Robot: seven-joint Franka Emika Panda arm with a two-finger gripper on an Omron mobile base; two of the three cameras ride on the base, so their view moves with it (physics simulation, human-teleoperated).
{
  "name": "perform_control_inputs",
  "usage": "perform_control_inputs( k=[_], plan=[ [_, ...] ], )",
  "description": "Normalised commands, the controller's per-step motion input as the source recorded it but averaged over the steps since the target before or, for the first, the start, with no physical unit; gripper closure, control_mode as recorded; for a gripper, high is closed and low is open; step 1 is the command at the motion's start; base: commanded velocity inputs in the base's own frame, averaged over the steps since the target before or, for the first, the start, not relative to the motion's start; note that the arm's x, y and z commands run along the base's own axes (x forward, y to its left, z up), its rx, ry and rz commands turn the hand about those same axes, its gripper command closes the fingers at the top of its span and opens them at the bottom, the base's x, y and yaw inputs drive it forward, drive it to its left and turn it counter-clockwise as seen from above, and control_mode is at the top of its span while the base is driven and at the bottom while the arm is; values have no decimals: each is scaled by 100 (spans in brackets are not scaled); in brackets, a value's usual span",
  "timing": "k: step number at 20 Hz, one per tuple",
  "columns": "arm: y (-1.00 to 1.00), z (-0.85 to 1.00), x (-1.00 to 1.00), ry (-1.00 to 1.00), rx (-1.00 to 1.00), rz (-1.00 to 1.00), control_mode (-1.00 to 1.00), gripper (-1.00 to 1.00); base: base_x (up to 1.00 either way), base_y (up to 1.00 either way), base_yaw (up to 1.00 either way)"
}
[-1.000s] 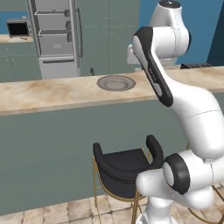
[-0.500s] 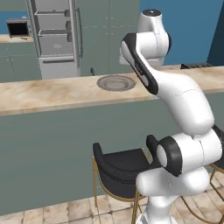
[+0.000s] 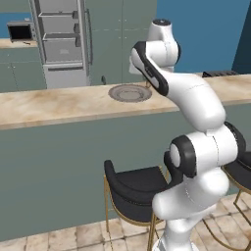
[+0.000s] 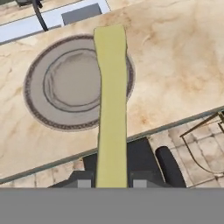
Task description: Retrieve the butter from the fridge and place it on a plate on the dining table. Then retrieve the butter knife by the fridge and place it near the plate.
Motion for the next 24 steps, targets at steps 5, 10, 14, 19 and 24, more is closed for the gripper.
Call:
perform_control_inputs(
  k=[5, 10, 14, 19, 24],
  plan=[
    [6, -18, 68, 10, 3, 0, -100, 100, 0, 0, 0],
    [24, -28, 58, 5, -2, 0, -100, 100, 0, 0, 0],
    [21, -35, 44, 1, 0, 0, -100, 100, 0, 0, 0],
    [9, -33, 47, 0, 0, 0, -100, 100, 0, 0, 0],
    [0, -35, 36, 0, 0, 0, -100, 100, 0, 0, 0]
  ],
)
